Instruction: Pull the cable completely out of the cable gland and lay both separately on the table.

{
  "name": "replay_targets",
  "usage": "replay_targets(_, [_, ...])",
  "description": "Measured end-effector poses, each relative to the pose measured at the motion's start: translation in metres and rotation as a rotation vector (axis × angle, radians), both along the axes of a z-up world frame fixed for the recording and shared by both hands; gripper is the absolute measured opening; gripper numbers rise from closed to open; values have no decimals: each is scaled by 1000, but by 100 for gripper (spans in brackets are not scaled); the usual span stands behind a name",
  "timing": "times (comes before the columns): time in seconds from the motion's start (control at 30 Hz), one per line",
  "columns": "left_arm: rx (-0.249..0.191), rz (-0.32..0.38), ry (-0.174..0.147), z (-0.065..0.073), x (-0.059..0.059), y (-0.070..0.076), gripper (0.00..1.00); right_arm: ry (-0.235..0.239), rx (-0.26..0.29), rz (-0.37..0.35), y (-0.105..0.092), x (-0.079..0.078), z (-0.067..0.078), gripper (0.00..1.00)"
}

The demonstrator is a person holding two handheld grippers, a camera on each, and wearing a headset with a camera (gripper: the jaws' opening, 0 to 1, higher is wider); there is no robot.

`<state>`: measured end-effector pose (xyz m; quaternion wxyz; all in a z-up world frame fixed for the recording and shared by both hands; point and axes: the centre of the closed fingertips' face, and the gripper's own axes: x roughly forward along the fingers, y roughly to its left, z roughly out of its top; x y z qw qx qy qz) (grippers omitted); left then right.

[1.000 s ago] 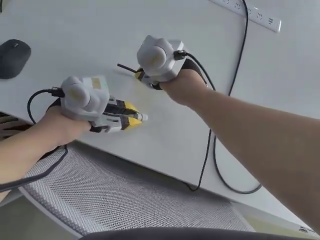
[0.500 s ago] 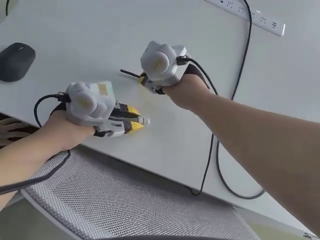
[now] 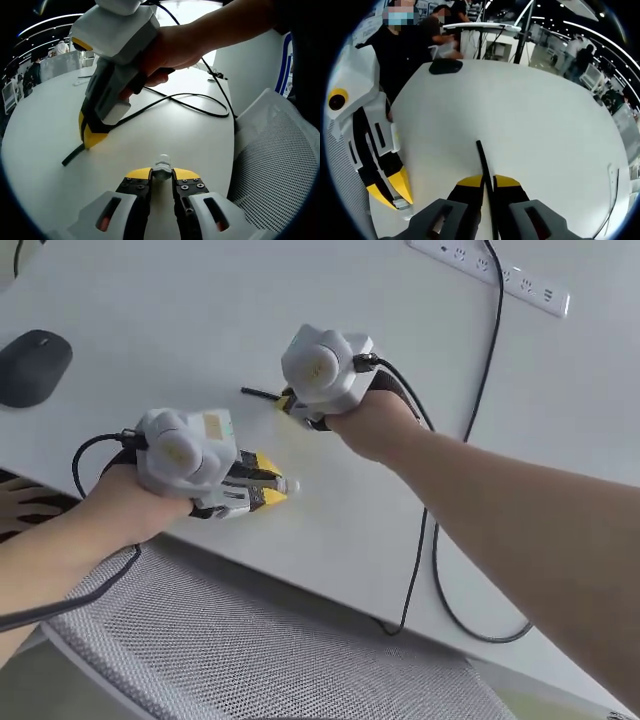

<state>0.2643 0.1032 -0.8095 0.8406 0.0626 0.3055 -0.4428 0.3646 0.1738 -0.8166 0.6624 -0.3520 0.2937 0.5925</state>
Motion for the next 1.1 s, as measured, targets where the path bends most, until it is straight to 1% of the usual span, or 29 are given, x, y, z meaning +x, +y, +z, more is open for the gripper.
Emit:
replay_targets(0.13, [7, -7, -5, 0, -1, 0, 16, -2, 2, -5, 0, 1, 0, 4])
replay_targets(0.2, [3, -4, -1, 0, 0, 0, 16, -4, 4, -6, 0, 2, 0, 5])
replay_targets(0.37, [-3, 1, -5, 1, 1, -1, 18, -8, 4, -17, 0, 5, 0, 9])
replay_targets(0.57, [-10, 9, -4, 2, 1, -1, 20, -27, -5, -19, -2, 8, 0, 12])
replay_targets(0.67, [-10, 11, -5, 2, 2, -1, 21, -26, -2, -28, -4, 9, 2, 14])
replay_targets(0.73, [-7, 13, -4, 1, 2, 0, 22, -33, 4, -33, -4, 11, 5, 15])
replay_targets(0.77, [2, 11, -9, 1, 2, 0, 22, -29, 10, -42, -5, 11, 7, 16])
replay_targets(0.93, [-4, 12, -7, 1, 3, 0, 23, -21, 32, -75, -8, 14, 14, 18])
replay_targets(1.07, [-1, 13, -10, 2, 4, 0, 25, -21, 52, -93, -13, 15, 23, 21])
replay_targets(1.1, [-2, 15, -13, 2, 5, 0, 26, -23, 59, -95, -15, 14, 28, 23])
